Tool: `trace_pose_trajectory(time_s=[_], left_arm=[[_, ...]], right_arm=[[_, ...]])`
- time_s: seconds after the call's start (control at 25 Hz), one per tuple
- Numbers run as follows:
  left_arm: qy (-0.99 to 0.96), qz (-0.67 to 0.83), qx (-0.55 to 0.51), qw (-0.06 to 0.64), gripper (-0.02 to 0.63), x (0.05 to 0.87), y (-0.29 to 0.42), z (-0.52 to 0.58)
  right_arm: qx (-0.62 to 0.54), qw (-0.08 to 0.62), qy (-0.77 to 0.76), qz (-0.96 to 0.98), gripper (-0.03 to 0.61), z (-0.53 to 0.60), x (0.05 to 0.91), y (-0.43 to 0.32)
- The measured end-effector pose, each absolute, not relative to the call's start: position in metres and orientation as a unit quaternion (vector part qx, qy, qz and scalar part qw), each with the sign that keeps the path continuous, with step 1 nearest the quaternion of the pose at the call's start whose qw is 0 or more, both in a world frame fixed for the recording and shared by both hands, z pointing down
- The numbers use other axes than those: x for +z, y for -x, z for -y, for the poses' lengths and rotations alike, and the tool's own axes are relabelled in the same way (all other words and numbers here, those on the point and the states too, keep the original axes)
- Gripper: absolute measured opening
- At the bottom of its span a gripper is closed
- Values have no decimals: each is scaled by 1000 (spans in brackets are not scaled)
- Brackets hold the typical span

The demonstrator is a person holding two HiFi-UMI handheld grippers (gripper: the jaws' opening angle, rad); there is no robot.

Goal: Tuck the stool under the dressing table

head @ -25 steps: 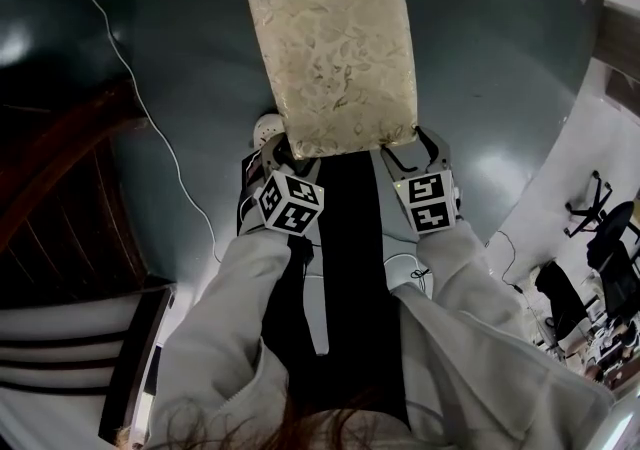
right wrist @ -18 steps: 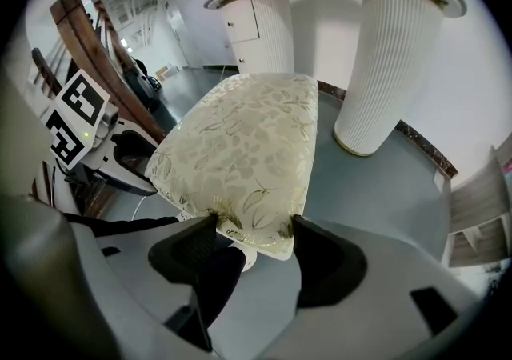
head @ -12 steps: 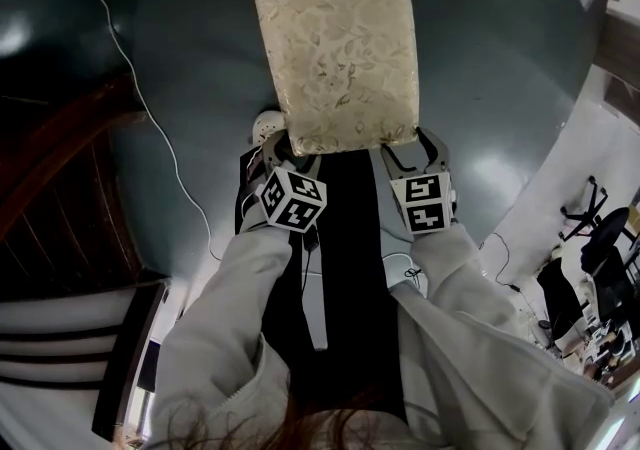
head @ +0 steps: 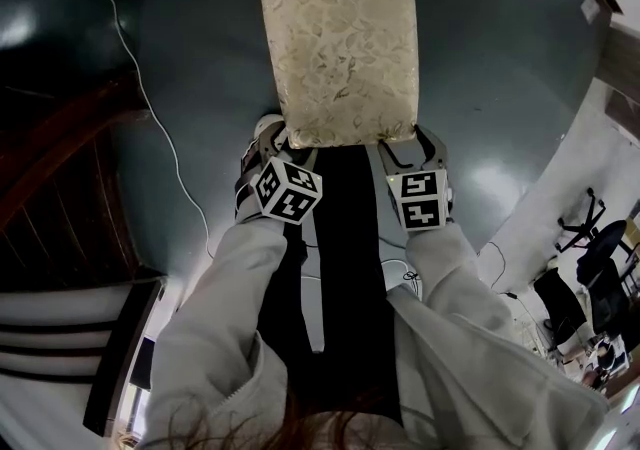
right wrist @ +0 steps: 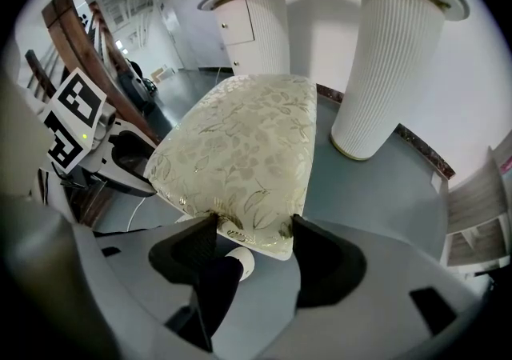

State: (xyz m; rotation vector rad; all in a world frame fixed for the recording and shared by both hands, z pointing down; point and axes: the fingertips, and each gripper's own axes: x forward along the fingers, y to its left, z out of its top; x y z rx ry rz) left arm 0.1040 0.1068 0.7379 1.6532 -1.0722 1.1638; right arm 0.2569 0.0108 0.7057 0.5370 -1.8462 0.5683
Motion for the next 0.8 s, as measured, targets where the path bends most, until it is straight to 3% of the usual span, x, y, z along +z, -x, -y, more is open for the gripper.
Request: trace_pose_trajectory(time_s=[0.8], left_arm=[[-663,438,488,362,301,739,-31,-24]], right_arm=[[254,493,-257,792,330,56,709,-195]])
